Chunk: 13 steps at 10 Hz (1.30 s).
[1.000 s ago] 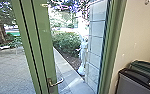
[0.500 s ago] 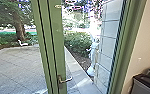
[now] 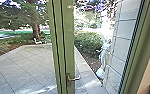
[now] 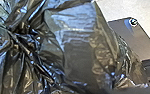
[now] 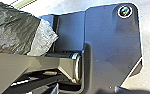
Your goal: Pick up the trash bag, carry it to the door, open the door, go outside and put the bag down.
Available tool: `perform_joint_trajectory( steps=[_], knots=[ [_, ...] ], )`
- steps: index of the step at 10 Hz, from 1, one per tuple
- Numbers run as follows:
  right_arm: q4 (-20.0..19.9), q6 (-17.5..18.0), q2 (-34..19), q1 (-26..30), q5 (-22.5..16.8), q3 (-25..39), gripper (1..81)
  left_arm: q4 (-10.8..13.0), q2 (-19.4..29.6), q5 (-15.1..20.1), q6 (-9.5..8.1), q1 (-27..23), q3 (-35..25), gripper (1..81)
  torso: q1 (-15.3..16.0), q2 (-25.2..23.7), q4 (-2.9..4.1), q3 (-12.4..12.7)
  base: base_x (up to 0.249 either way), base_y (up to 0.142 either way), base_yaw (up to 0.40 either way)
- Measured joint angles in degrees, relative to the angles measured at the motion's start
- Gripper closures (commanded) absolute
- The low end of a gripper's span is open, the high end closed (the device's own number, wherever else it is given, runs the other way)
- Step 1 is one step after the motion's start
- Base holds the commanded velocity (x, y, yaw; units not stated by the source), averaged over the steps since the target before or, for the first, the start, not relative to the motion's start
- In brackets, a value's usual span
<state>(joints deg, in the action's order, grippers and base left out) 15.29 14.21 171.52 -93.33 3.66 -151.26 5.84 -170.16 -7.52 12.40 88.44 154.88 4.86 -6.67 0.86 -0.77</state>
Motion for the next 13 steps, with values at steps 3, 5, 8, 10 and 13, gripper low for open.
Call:
perform_joint_trajectory(
  steps=[3,5,8,10,13],
  knots=[
    [0.0,0.02,0.01,0.0,0.06,0.0,1.0,0.0,0.0,0.0,0.0,-0.11,0.0,81.1,0.0,0.0,0.0,0.0,0.0,0.0,0.322],
    [0.0,0.02,0.01,0.0,0.09,0.0,1.0,0.0,-0.02,0.02,0.0,-0.13,0.0,81.1,0.0,0.0,0.0,0.0,0.0,0.0,0.326],
    [0.0,0.02,0.04,0.0,0.13,0.0,1.0,0.0,0.0,0.06,0.0,-0.13,0.05,81.1,0.0,0.0,0.0,0.0,0.0,0.0,0.328],
    [0.0,0.02,0.01,0.02,0.15,-0.01,1.0,0.0,-0.02,0.17,0.0,0.0,0.05,81.1,0.0,0.0,0.0,0.0,0.0,0.0,0.328],
    [0.0,0.02,0.17,0.0,0.13,-0.01,1.0,0.0,-0.02,0.26,0.0,-0.11,0.05,81.1,0.0,0.0,0.0,0.0,0.0,0.0,0.286]
  ],
)
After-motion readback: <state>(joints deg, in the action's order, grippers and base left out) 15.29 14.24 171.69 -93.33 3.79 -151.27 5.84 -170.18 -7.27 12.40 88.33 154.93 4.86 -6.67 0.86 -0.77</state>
